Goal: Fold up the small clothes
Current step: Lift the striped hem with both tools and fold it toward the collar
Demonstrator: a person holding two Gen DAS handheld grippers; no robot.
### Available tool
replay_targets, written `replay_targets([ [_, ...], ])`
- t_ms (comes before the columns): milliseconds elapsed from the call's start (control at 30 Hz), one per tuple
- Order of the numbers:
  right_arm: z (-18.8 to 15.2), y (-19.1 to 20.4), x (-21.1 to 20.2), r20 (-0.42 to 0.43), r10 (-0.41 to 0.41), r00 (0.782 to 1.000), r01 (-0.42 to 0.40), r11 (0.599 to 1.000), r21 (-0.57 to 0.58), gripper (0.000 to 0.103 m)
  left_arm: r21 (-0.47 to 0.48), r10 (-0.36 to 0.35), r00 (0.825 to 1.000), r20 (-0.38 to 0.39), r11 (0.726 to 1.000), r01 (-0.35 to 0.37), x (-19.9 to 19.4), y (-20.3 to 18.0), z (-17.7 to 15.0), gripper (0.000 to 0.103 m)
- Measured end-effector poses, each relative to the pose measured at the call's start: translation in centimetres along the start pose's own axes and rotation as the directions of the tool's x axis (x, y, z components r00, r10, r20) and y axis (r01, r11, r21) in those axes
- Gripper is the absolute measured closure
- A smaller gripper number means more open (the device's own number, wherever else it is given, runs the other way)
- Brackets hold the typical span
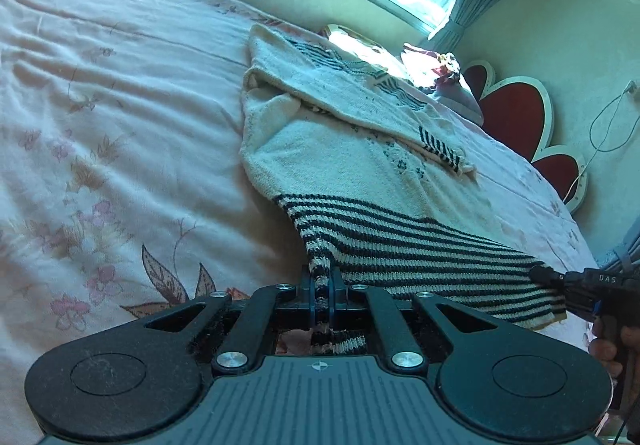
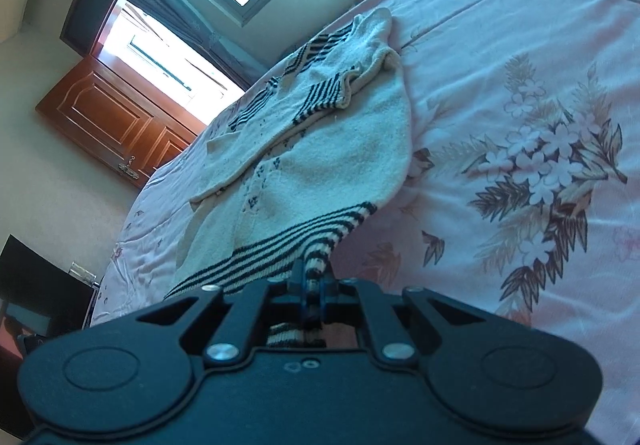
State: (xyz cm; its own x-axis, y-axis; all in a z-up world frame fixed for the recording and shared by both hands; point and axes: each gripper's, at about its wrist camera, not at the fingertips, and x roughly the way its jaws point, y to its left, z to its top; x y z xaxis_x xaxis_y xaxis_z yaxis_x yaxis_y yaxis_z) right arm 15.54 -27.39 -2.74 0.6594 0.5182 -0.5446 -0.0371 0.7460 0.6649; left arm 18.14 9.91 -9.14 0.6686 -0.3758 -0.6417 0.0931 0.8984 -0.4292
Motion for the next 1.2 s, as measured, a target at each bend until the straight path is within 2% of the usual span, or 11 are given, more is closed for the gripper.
replay_targets([
  [267, 3.5, 3.3, -1.8, 0.078, 0.015, 0.997, -0.008, 0.995, -0.095, 0.097, 0.037, -0.039, 0.995, 0.088, 0.999, 0.036, -3.1, -1.2, 3.8, 0.097],
  [433, 7.0, 5.6, -2.4, 0.137, 0.021, 0.99, 0.0, 0.989, -0.148, 0.097, 0.048, -0.078, 0.987, 0.143, 0.996, 0.072, -3.8, -2.1, 8.1, 0.097],
  [600, 11.2, 6.9, -1.3, 0.189, 0.02, 0.982, 0.01, 0.987, -0.159, 0.097, 0.042, -0.099, 0.979, 0.178, 0.995, 0.093, -2.6, -2.6, 13.3, 0.097],
  [700, 13.7, 6.4, 0.4, 0.204, 0.027, 0.979, -0.002, 0.993, -0.122, 0.097, 0.034, -0.094, 0.98, 0.177, 0.995, 0.09, -0.3, -2.5, 16.6, 0.097],
  [867, 18.4, 3.4, 5.6, 0.213, 0.038, 0.976, -0.036, 0.999, -0.012, 0.097, 0.028, -0.067, 0.987, 0.146, 0.998, 0.064, 5.4, -2.3, 20.8, 0.097],
  [1033, 21.8, -0.4, 11.7, 0.172, 0.028, 0.985, -0.045, 0.994, 0.095, 0.097, 0.001, -0.034, 0.997, 0.075, 0.999, 0.034, 12.9, -1.3, 24.5, 0.097],
  [1200, 24.3, -3.6, 17.6, 0.112, 0.014, 0.994, -0.029, 0.99, 0.135, 0.097, -0.029, 0.011, 1.0, 0.022, 1.0, -0.01, 20.5, 0.4, 26.6, 0.097],
])
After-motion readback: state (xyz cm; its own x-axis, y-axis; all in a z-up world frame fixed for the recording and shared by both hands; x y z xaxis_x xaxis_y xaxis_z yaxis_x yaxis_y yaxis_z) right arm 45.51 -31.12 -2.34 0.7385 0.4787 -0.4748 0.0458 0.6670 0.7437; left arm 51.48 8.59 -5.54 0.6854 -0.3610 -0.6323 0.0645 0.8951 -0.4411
